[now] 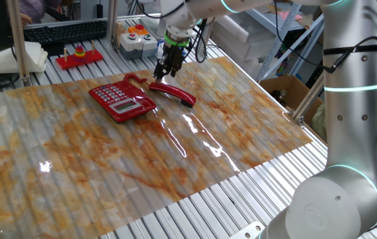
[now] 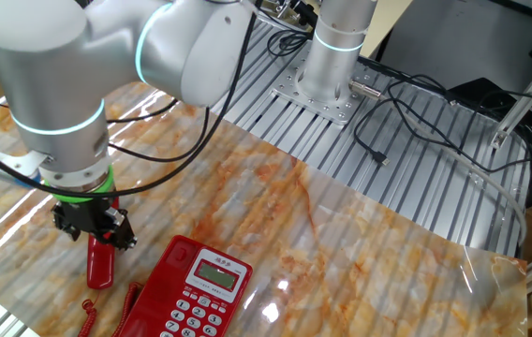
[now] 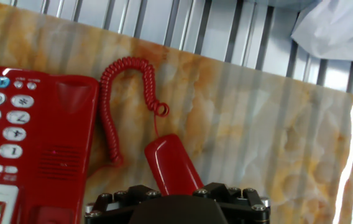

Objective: Place the handset of the telephone on the corresponding phone cradle

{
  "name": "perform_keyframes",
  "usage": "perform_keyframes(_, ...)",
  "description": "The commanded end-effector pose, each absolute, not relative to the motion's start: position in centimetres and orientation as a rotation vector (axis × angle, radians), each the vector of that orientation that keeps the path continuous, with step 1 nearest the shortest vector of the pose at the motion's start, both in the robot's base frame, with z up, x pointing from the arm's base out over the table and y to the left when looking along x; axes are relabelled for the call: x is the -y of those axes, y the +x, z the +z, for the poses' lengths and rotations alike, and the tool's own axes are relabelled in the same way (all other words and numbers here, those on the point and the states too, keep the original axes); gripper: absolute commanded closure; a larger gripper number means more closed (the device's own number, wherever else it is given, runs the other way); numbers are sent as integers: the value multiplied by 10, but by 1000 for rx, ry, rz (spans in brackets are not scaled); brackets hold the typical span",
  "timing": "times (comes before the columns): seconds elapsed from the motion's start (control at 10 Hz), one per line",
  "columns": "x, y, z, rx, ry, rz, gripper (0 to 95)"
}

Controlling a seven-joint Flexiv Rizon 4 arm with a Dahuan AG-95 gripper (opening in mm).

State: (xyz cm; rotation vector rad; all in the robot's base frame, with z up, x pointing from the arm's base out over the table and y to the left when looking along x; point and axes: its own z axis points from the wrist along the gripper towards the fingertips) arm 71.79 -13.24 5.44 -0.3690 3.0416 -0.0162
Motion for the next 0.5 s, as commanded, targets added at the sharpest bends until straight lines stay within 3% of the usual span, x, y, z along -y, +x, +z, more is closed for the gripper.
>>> perform_keyframes(0.1, 133, 718, 47, -3040, -370, -10, 190)
perform_keyframes(0.5, 137, 719, 31, -3032, -370, 1, 190)
